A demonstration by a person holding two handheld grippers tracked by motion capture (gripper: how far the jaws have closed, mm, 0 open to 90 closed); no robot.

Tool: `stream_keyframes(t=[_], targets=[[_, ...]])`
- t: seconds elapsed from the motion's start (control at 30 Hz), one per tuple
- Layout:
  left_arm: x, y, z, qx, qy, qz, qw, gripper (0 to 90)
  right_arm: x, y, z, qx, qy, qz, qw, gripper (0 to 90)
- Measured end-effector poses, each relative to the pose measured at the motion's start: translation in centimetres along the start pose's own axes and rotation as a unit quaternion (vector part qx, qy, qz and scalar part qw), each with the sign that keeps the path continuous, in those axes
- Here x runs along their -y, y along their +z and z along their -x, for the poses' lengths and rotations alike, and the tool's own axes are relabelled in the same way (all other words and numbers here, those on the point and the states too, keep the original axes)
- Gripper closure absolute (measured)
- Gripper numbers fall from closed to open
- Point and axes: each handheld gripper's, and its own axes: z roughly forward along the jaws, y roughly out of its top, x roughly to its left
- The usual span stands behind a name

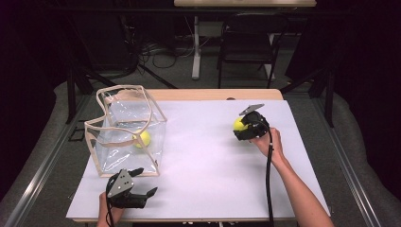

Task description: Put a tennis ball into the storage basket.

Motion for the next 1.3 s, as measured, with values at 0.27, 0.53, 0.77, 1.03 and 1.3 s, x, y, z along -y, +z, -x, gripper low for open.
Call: stream_keyframes(t=[0.27, 0.53, 0.77, 1.03, 1.3], targets=[[0.0, 0.0, 0.0, 0.000, 0.001, 0.001, 1.0000, 16.0, -0.7, -0.3, -0.7, -0.003, -0.014, 0.002, 0.9999, 25.9], [0.0, 0.0, 0.0, -0.001, 0.001, 0.001, 1.0000, 16.0, -1.2, -0.4, -1.4, -0.008, -0.025, 0.004, 0.9996, 26.0], [0.0, 0.0, 0.0, 0.000, 0.002, 0.001, 1.0000, 16.0, -1.6, -0.4, -2.1, -0.012, -0.037, 0.005, 0.9992, 26.0], [0.0, 0.0, 0.0, 0.000, 0.001, 0.000, 1.0000, 16.0, -2.2, -0.5, -3.0, -0.020, -0.053, 0.006, 0.9984, 26.0], [0.0, -0.1, 0.0, -0.001, 0.003, 0.000, 1.0000, 16.0, -2.9, -0.2, -4.0, -0.027, -0.068, 0.004, 0.9973, 26.0]])
